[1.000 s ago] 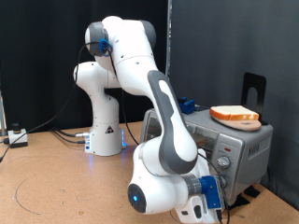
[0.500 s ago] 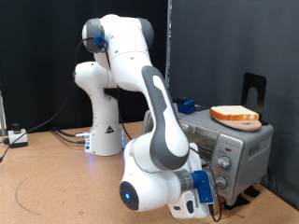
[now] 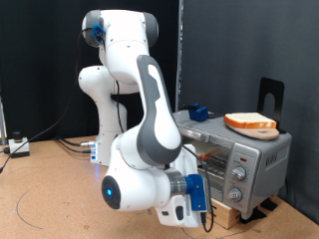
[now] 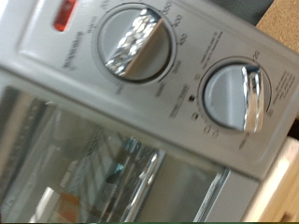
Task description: Make a piece of toast with the oven
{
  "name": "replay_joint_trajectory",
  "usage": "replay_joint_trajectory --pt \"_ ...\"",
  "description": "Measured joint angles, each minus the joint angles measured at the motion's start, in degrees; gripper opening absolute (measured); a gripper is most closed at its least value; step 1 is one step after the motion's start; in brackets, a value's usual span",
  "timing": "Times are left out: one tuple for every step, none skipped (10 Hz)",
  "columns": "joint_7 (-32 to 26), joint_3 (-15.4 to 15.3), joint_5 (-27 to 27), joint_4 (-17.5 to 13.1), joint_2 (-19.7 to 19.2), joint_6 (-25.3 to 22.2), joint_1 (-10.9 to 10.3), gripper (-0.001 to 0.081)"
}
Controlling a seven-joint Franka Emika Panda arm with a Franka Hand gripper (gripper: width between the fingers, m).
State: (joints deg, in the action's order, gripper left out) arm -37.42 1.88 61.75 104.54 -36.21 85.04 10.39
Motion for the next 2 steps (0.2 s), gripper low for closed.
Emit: replay_joint_trajectory --pt "1.27 0.8 -1.15 -0.44 0.45 -2.42 0.9 0.0804" --pt "2.72 1.45 -2.6 -1.32 0.54 -5.5 1.92 0.0804"
